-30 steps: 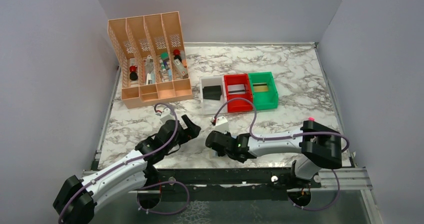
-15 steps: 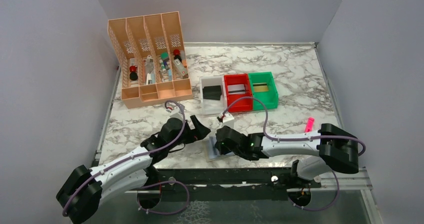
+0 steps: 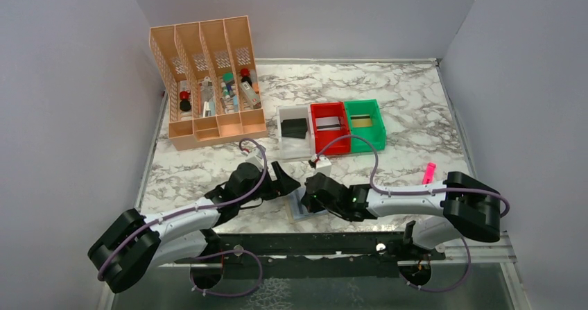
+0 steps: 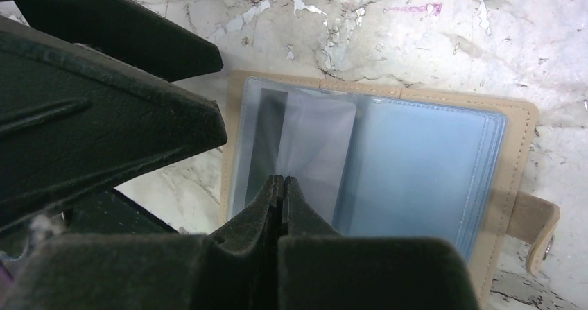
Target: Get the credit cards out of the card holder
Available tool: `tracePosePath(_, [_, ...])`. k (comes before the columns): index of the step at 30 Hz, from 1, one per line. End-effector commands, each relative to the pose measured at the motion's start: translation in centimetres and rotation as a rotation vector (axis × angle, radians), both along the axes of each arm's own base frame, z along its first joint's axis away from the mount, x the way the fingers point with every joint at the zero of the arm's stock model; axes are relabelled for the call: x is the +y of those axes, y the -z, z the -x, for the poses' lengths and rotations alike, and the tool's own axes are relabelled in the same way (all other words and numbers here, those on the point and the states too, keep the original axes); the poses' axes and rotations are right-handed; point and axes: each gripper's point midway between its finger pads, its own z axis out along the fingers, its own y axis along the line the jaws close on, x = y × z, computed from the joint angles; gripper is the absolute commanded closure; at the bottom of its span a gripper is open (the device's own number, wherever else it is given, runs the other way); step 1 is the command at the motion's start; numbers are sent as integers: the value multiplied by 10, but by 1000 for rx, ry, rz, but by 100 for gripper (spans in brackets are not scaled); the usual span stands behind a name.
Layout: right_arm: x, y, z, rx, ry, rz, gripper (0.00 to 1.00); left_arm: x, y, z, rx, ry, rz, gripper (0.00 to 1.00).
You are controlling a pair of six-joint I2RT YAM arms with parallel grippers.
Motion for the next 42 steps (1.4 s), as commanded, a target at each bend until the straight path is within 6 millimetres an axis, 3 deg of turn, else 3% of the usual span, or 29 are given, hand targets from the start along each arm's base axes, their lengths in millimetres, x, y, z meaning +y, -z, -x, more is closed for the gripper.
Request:
tracePosePath(1, [5,-11,-3,-3,17,-67,99,-11,-23,-2,-37,-4,100,19])
tracePosePath(6, [4,-12,-3,-1,23,-74,99,-12,-24,1,-26,-9,112,20])
tracePosePath(10, [4,-14,-3,1,26,-87,99,-15,-13,7,30,0,101,20])
tracePosePath(17, [4,-13,-1,6,26,-93,99,-35,-8,11,41,33,78,23])
tracePosePath(31, [0,-10,0,14,32,-91,98,-44,-5,7,54,-12,91,63])
tracePosePath(35, [-3,-17,0,-12,16,-105,88,-43,-5,7,51,-20,94,67])
tracePosePath(38, [-8,-30,-1,-49,11,-133,69,-45,-8,7,40,-5,95,67])
tracePosePath(42, [-23,-38,-4,-79,32,-101,63,-58,-13,10,18,69,86,67])
